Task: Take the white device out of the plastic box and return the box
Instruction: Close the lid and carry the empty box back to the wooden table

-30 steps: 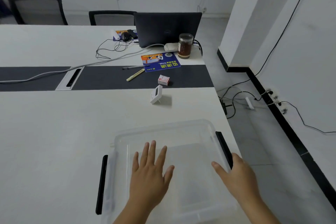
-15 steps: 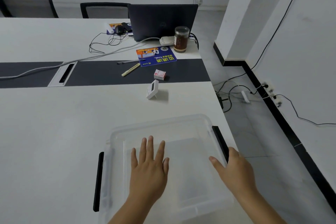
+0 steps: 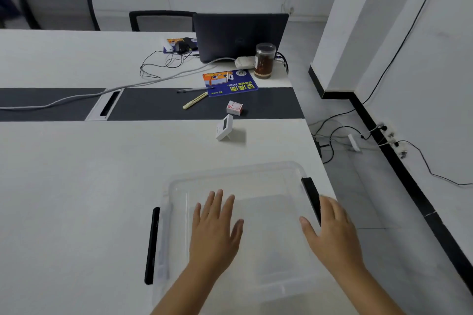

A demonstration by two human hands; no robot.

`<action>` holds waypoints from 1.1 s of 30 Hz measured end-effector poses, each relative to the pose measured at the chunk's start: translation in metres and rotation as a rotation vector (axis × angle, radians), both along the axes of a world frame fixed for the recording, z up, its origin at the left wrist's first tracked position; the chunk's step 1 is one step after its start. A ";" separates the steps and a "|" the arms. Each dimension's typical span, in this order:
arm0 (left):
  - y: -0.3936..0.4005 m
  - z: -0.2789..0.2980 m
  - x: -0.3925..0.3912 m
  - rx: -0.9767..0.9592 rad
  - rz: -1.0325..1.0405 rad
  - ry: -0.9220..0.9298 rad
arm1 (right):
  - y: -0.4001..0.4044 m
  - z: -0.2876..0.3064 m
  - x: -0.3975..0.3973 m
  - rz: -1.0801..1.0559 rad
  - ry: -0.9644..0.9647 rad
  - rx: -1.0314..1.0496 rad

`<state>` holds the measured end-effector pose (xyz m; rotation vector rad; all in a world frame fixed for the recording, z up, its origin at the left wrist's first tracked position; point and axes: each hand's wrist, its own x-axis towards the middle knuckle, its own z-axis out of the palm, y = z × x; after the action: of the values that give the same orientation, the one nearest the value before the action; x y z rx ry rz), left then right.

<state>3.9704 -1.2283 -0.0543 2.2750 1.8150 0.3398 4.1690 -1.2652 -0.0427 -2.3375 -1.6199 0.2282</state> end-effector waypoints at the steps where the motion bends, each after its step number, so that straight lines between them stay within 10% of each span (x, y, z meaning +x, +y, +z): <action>1: -0.001 0.005 -0.007 0.006 0.010 -0.057 | 0.002 0.001 -0.004 0.040 -0.034 0.016; 9: -0.021 0.020 -0.091 -0.410 0.696 -0.382 | 0.029 -0.008 -0.076 0.375 -0.132 -0.254; 12: -0.031 0.023 -0.089 -0.449 0.698 -0.574 | 0.033 -0.008 -0.080 0.417 -0.113 -0.248; 33: -0.034 0.013 -0.078 -0.150 0.626 -0.385 | 0.030 -0.006 -0.086 0.423 -0.100 -0.316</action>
<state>3.8920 -1.2628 -0.0417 1.3738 2.1886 0.6577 4.0835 -1.2353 -0.0484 -2.2154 -2.2635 0.4940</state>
